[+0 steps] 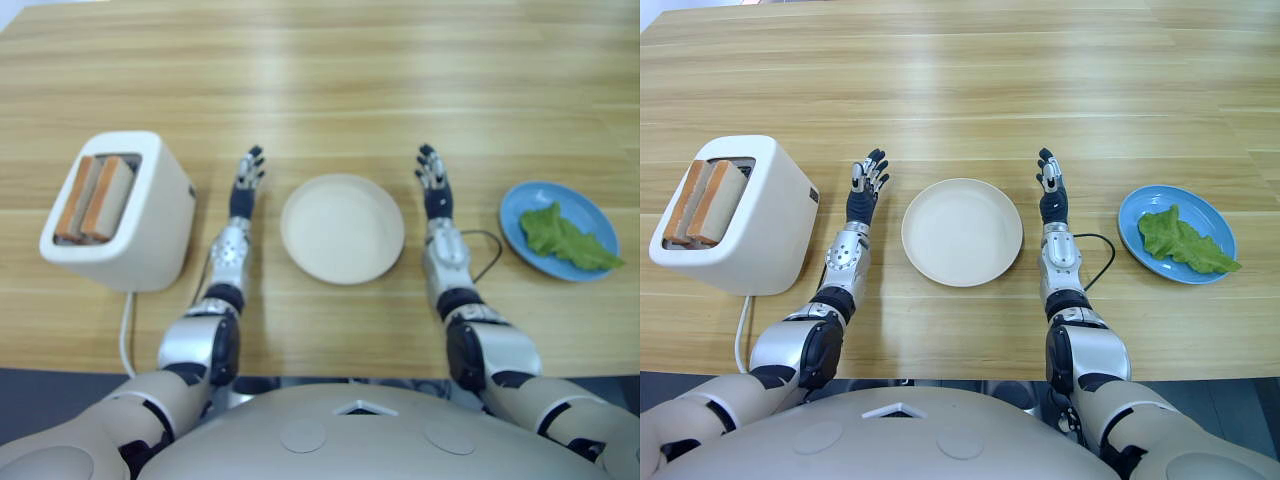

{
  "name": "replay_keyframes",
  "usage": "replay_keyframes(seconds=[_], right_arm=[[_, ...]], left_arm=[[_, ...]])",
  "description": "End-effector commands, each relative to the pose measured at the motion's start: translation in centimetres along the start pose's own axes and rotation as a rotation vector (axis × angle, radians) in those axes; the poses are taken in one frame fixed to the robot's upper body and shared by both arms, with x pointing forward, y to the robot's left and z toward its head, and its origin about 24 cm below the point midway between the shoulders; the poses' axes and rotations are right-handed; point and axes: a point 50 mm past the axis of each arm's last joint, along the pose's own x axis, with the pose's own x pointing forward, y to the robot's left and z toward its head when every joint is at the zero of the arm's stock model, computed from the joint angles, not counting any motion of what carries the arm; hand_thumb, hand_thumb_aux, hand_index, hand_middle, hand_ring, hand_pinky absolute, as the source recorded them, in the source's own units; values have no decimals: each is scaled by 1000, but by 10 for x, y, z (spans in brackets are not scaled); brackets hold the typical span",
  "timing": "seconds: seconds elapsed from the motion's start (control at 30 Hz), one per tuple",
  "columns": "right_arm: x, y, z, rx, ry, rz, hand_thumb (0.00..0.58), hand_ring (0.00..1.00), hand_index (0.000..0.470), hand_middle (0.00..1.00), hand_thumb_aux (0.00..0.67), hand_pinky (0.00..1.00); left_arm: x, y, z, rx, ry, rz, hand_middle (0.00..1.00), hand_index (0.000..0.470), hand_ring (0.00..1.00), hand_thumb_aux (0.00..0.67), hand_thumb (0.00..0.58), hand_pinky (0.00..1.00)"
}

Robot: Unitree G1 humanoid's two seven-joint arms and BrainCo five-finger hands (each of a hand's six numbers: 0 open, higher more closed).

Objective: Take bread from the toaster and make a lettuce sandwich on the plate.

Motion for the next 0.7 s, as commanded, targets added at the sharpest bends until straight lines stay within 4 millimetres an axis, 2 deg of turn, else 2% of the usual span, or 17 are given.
replay_keyframes(seconds=[0.03, 0.13, 0.5, 0.57, 0.7], right_arm=[[-4, 1, -5, 7, 26, -9, 0, 0, 0, 0, 0, 0], [-5, 1, -5, 7, 22, -8, 0, 0, 0, 0, 0, 0], [-7, 1, -6, 7, 23, -8, 0, 0, 0, 0, 0, 0], [-7, 2, -6, 7, 24, -6, 0, 0, 0, 0, 0, 0], [-8, 2, -7, 6, 30, -9, 0, 0, 0, 0, 0, 0]], left_arm=[[-2, 4, -1, -14, 0, 16, 0, 0, 0, 0, 0, 0], [-1, 3, 0, -71, -9, 13, 0, 0, 0, 0, 0, 0], [3, -4, 3, -73, -3, -6, 0, 0, 0, 0, 0, 0], [4, -6, 16, -68, -89, -47, 0, 0, 0, 0, 0, 0], [-1, -8, 93, -12, -410, -142, 0, 0, 0, 0, 0, 0]])
